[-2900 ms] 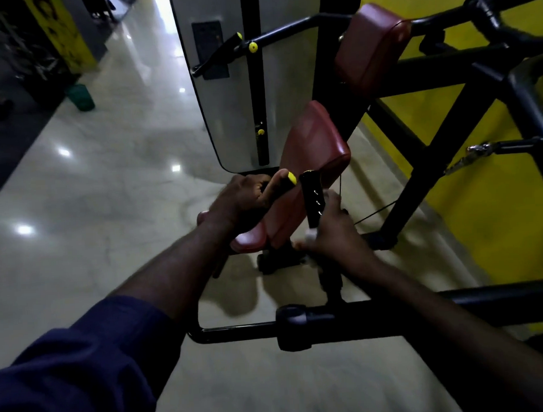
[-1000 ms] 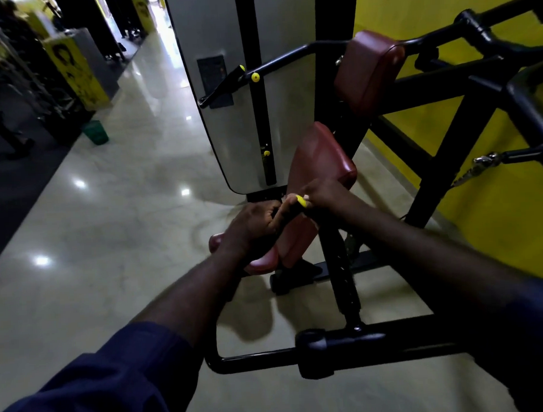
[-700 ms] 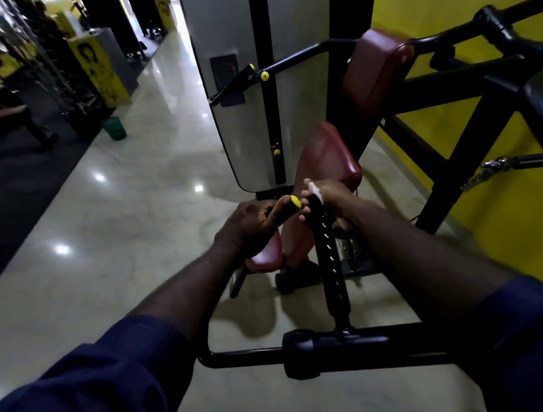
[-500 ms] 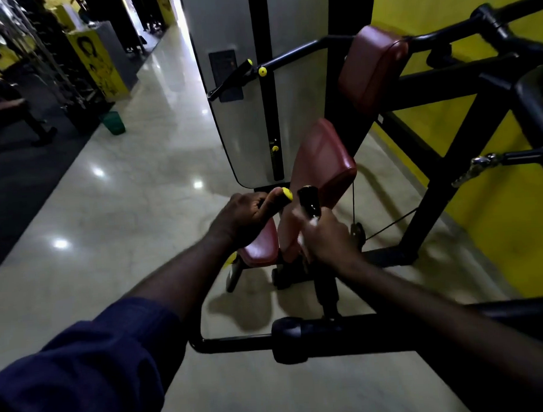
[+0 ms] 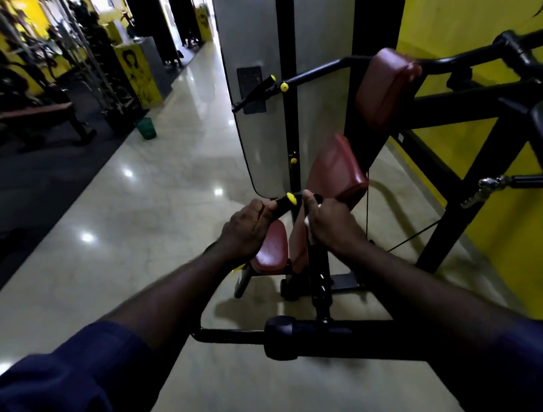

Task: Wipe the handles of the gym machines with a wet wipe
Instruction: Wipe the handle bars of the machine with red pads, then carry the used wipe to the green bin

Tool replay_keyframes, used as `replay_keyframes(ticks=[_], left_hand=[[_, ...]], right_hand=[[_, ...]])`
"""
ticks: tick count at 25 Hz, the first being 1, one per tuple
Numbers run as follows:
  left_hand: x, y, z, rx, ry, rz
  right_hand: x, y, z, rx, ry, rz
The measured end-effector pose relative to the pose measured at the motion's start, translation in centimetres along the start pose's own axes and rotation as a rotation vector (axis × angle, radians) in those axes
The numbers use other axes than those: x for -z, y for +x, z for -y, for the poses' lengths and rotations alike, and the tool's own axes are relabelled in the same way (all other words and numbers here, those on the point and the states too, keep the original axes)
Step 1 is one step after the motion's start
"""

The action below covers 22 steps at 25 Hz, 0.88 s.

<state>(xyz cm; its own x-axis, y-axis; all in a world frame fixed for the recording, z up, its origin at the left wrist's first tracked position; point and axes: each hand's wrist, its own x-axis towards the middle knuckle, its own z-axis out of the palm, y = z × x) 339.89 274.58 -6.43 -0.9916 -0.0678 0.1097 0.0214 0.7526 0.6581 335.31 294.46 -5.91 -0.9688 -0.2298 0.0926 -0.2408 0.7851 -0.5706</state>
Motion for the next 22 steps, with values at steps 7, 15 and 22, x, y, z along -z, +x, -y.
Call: replay_keyframes(ticks=[7, 15, 22], left_hand=[[8.6, 0.8, -1.3, 0.003, -0.170, 0.091], [27.2, -0.7, 8.0, 0.063, -0.266, -0.200], [44.1, 0.9, 25.0, 0.126, -0.205, -0.317]], right_hand=[[8.3, 3.5, 7.7, 0.160, 0.154, -0.047], [1.8, 10.2, 25.4, 0.286, 0.558, 0.556], [-7.8, 20.2, 44.2, 0.328, 0.335, 0.421]])
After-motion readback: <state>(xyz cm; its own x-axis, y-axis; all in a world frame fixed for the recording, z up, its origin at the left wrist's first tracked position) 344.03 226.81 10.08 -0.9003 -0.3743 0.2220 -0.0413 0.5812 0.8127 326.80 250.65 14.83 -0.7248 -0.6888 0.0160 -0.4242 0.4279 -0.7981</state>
